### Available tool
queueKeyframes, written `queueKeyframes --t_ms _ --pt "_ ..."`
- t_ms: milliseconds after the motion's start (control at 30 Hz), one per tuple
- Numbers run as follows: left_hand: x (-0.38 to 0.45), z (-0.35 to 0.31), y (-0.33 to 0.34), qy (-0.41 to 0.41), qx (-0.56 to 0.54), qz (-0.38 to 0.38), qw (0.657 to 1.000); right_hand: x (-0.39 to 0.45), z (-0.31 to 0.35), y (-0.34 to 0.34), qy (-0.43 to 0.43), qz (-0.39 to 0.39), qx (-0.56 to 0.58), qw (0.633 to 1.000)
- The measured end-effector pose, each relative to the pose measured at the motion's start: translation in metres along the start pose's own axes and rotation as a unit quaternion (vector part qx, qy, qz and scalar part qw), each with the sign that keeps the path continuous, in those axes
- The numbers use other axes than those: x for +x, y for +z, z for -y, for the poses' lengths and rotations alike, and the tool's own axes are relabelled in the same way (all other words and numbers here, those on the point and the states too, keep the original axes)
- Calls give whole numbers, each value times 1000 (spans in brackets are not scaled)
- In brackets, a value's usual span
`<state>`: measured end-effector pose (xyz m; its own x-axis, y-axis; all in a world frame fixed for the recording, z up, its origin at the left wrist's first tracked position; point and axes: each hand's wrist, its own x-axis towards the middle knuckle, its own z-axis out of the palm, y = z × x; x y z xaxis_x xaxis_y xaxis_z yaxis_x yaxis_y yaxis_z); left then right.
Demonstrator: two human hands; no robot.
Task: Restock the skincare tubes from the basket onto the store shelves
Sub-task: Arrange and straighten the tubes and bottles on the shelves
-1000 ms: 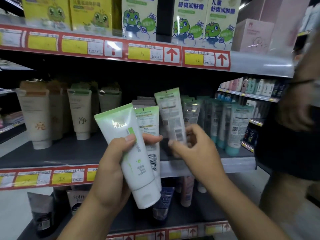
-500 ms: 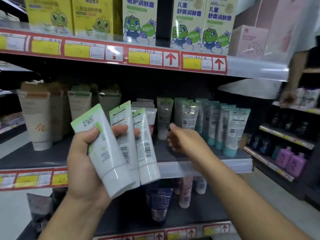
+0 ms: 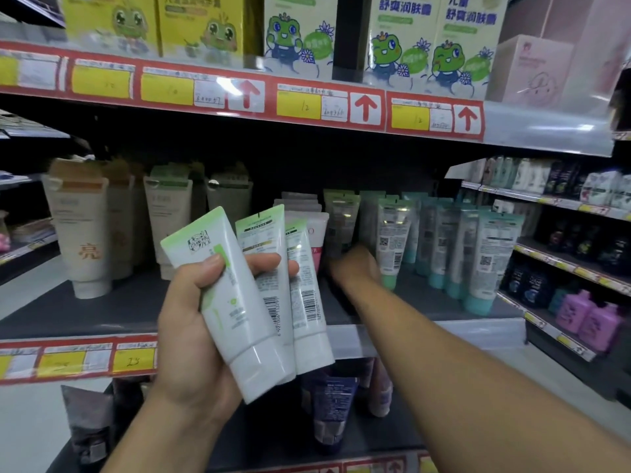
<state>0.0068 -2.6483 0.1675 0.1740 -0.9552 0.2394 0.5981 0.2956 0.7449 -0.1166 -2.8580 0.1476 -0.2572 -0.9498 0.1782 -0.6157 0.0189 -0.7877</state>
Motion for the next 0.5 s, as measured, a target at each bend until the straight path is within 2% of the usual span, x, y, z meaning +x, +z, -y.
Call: queueKeyframes --t_ms 167,267,400,500 --pt "3 1 1 -3 -6 5 1000 -14 -2 -15 -30 -4 -66 997" --pt "1 2 3 -8 -9 8 1000 -19 -5 -20 -39 25 -100 994" --pt "-1 1 5 -7 -7 12 1000 -19 -5 -26 -43 93 -93 990" --pt "-2 -1 4 -7 -7 10 1000 -21 -5 -32 -37 99 -108 989"
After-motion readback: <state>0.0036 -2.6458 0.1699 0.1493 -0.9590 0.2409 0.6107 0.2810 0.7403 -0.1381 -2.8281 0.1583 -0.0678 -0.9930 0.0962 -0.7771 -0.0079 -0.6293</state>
